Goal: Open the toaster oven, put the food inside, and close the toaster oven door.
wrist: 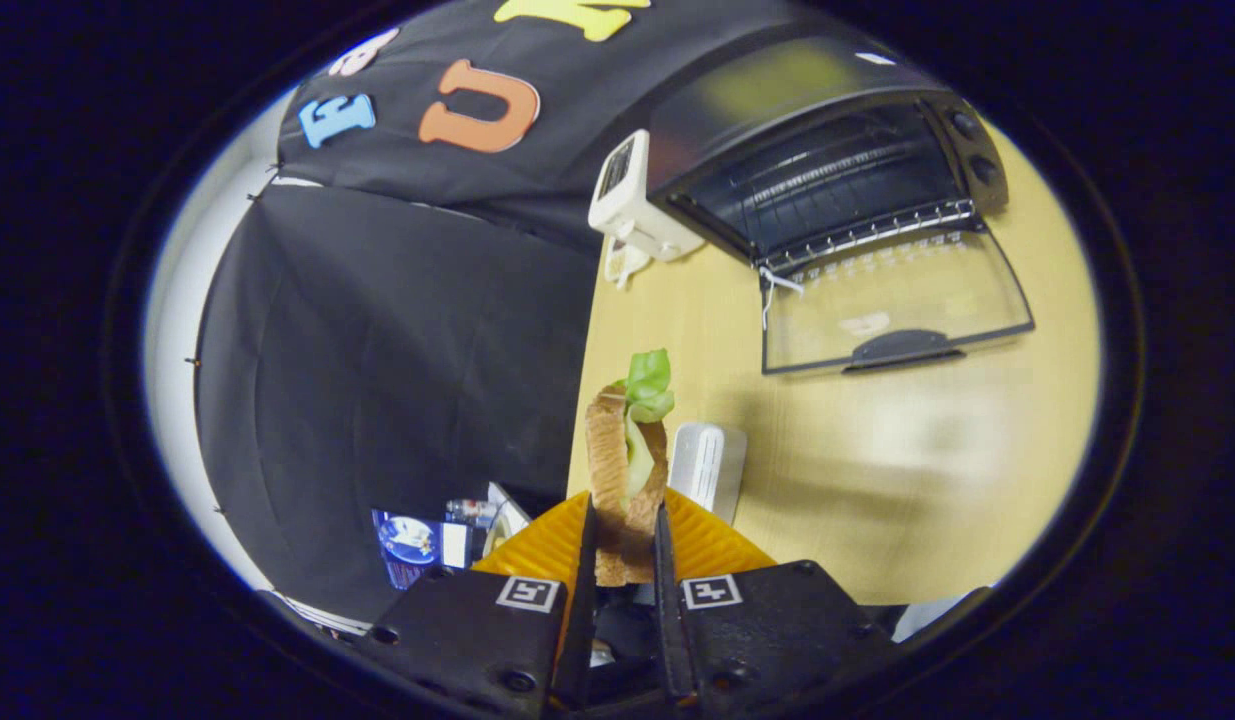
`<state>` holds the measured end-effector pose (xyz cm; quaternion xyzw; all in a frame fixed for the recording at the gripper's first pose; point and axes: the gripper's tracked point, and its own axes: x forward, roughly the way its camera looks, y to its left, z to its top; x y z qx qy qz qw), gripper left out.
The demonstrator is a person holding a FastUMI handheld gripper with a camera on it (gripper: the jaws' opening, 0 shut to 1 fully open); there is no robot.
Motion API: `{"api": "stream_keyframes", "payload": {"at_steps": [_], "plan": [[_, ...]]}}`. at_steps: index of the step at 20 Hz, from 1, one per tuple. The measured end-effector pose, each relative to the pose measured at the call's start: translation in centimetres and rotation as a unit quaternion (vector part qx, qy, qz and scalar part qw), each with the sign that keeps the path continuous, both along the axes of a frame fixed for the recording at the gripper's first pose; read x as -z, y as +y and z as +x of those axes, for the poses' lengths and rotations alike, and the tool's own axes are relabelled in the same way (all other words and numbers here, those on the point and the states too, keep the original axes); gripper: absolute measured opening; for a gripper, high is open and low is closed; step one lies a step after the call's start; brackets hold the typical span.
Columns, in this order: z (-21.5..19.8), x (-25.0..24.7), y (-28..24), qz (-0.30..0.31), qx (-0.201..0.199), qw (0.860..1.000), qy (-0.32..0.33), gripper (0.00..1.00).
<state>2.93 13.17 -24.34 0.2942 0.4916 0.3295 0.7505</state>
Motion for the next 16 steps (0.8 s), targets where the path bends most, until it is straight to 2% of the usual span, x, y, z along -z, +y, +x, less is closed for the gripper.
{"api": "stream_keyframes", "payload": {"at_steps": [6, 9, 13, 16], "plan": [[6.0, -0.4, -4.0, 0.018, 0.098, 0.995, -0.03, 0.31], [8.7, 1.1, -5.6, -0.004, 0.126, 0.991, -0.051, 0.31], [11.6, 3.3, -6.2, -0.021, 0.14, 0.987, -0.071, 0.31], [15.2, 4.0, -6.5, 0.005, 0.191, 0.978, -0.085, 0.31]]}}
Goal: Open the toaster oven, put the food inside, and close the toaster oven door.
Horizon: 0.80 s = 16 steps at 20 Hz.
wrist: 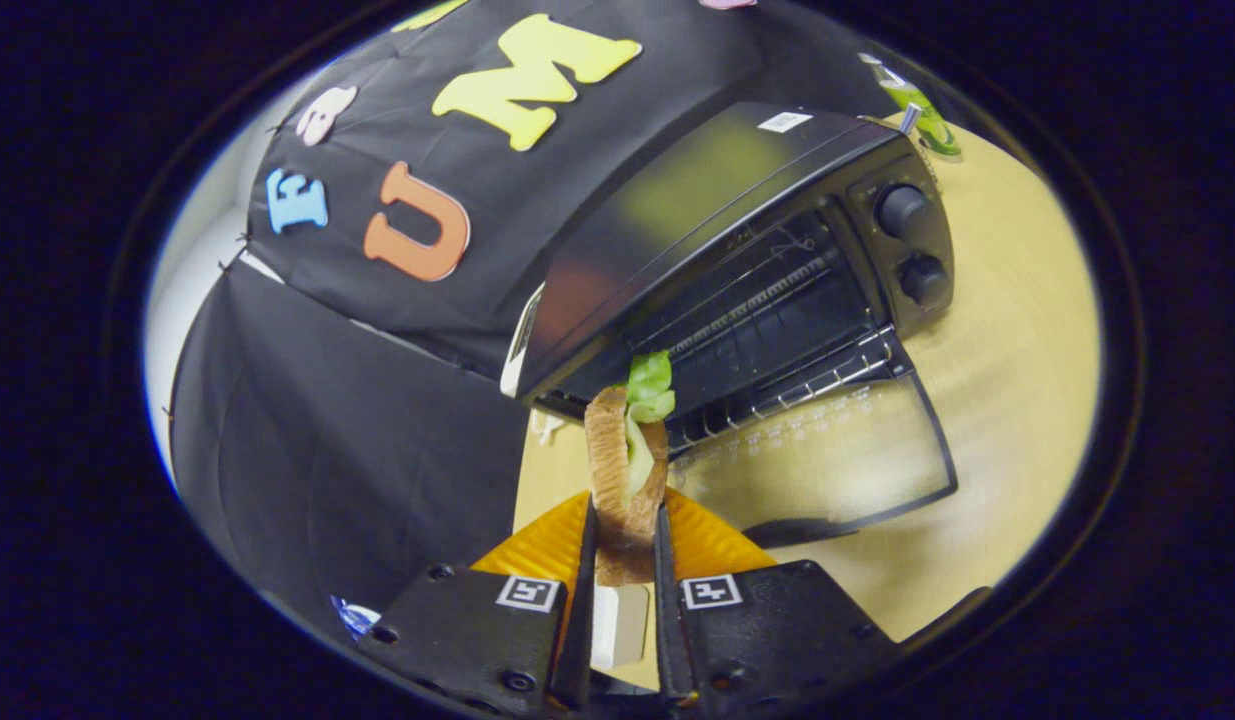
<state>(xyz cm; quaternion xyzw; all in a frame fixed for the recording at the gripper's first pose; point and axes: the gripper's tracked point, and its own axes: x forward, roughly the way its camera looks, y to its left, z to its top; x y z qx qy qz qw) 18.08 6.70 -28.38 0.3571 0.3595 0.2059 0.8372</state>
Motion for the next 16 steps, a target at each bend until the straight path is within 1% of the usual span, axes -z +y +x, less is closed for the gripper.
{"api": "stream_keyframes", "payload": {"at_steps": [3, 6, 9, 13, 15, 16], "plan": [[3.3, 0.6, -0.4, 0.03, 0.053, 0.998, -0.006, 0.31], [6.3, 1.0, -1.1, 0.077, 0.109, 0.991, -0.007, 0.31], [9.2, 1.3, -1.9, 0.137, 0.165, 0.977, -0.013, 0.31], [11.8, 1.5, -3.3, 0.173, 0.23, 0.958, -0.023, 0.31], [12.4, 1.7, -3.8, 0.187, 0.257, 0.948, -0.022, 0.31], [12.4, 1.9, -3.8, 0.194, 0.265, 0.944, -0.018, 0.31]]}}
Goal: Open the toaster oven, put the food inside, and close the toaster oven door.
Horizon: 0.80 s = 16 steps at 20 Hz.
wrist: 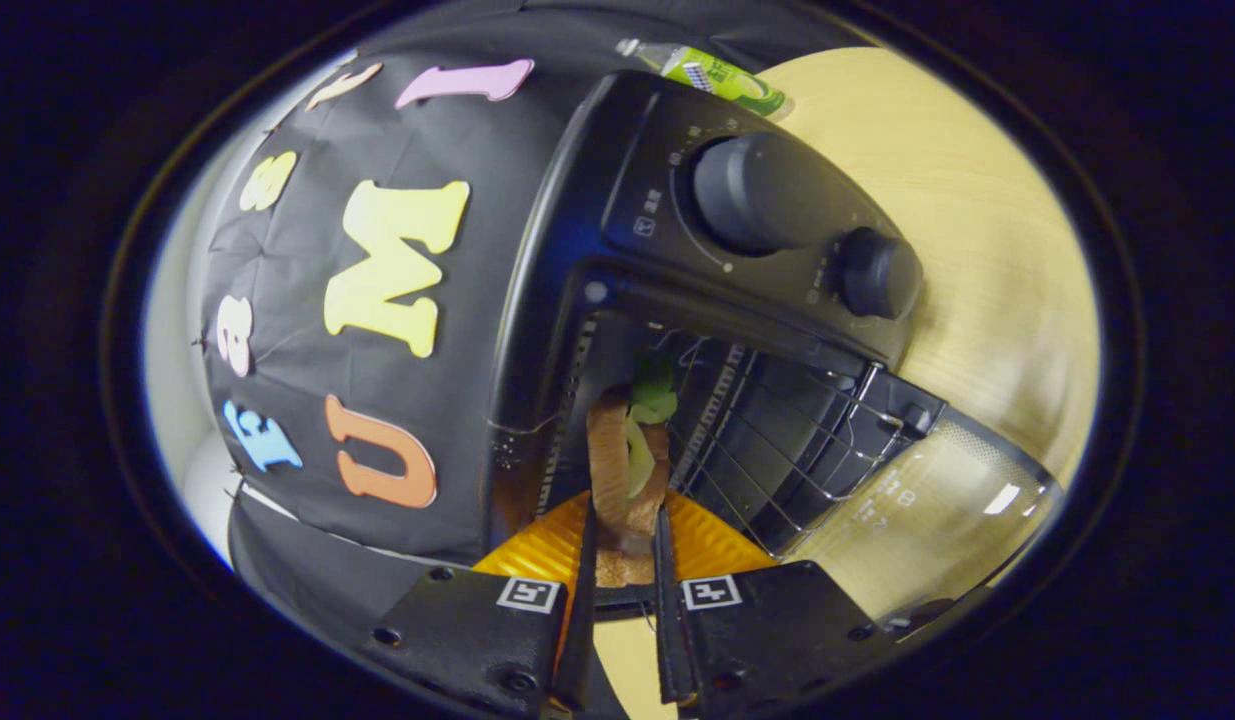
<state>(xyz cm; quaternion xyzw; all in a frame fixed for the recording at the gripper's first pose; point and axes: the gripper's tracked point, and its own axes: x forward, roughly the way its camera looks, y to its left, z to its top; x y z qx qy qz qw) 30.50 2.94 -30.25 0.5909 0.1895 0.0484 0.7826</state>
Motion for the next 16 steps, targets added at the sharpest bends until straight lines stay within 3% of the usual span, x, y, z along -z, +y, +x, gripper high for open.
{"api": "stream_keyframes", "payload": {"at_steps": [5, 11, 16], "plan": [[0.4, 0.8, 1.2, -0.024, -0.002, 1.0, 0.013, 0.37], [-0.9, 2.3, 2.8, -0.111, -0.038, 0.992, 0.041, 0.69], [-3.1, 2.8, 2.8, -0.195, -0.068, 0.977, 0.061, 0.85]]}}
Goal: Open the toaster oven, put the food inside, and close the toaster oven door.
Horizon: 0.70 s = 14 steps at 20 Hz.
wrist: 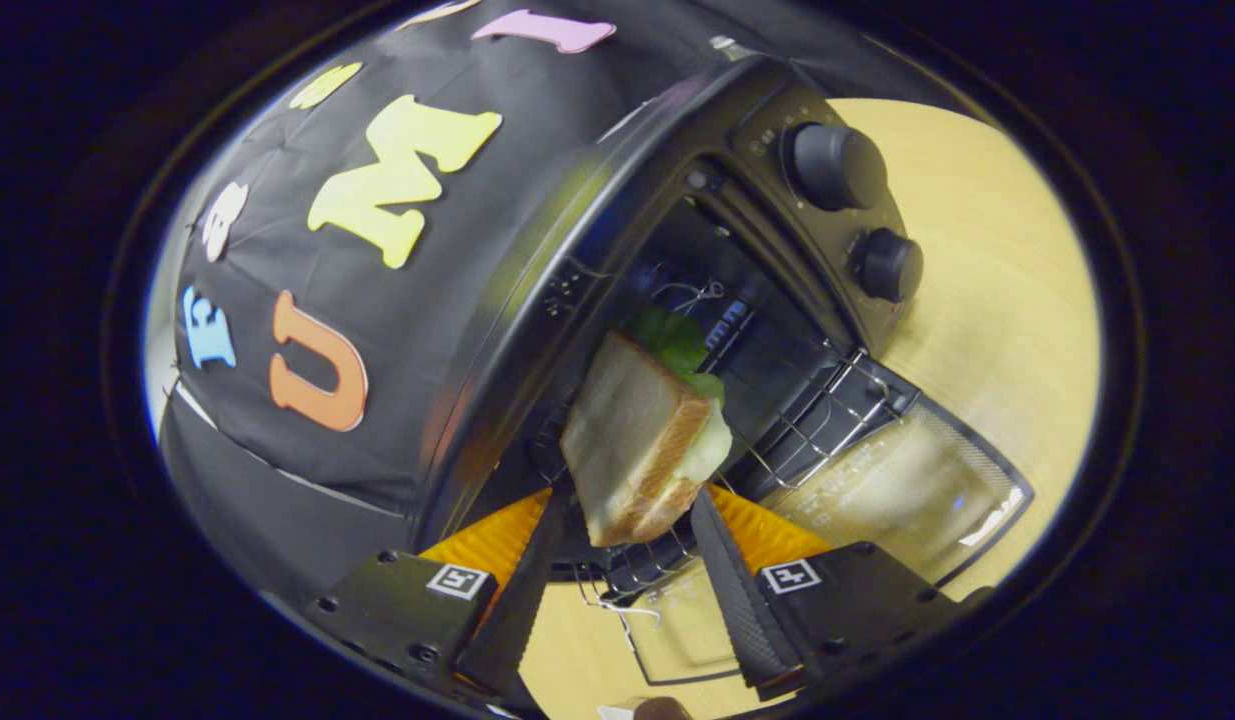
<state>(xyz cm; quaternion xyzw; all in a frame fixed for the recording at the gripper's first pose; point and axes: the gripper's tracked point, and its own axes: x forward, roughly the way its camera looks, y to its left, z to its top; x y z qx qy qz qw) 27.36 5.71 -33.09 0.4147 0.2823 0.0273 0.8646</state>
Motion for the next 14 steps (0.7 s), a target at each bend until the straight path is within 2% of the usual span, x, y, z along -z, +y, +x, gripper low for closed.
{"api": "stream_keyframes", "payload": {"at_steps": [4, 7, 14], "plan": [[-2.6, -1.4, -0.4, -0.068, -0.025, 0.997, -0.009, 0.87], [-5.4, -3.3, -0.4, -0.13, -0.053, 0.99, -0.027, 0.88], [-12.2, -7.5, -0.9, -0.272, -0.105, 0.954, -0.075, 0.89]]}}
